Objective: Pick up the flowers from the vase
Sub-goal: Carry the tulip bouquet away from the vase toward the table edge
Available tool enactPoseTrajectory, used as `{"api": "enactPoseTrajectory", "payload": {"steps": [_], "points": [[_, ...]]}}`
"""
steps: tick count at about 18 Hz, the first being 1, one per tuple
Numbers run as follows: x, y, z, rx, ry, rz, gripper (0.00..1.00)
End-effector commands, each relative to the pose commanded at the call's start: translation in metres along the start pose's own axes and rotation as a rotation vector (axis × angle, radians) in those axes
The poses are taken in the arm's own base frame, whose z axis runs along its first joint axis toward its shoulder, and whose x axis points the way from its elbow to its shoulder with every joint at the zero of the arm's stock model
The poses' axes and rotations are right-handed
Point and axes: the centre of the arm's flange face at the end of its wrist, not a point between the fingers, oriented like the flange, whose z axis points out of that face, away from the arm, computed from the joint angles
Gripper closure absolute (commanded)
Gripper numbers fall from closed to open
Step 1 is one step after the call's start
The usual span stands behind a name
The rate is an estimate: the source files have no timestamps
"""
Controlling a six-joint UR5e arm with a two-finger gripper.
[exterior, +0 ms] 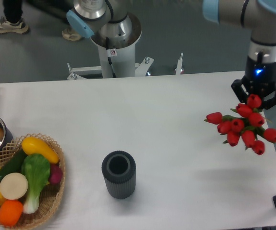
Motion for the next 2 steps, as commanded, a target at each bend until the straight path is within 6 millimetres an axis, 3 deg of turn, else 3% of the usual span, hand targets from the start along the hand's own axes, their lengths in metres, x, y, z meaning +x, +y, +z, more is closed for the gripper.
{"api": "enactPoseTrajectory", "payload": {"steps": [2], "points": [[-0.0013, 0.0002, 0.0018, -0.003, 0.001, -0.002, 0.99]]}}
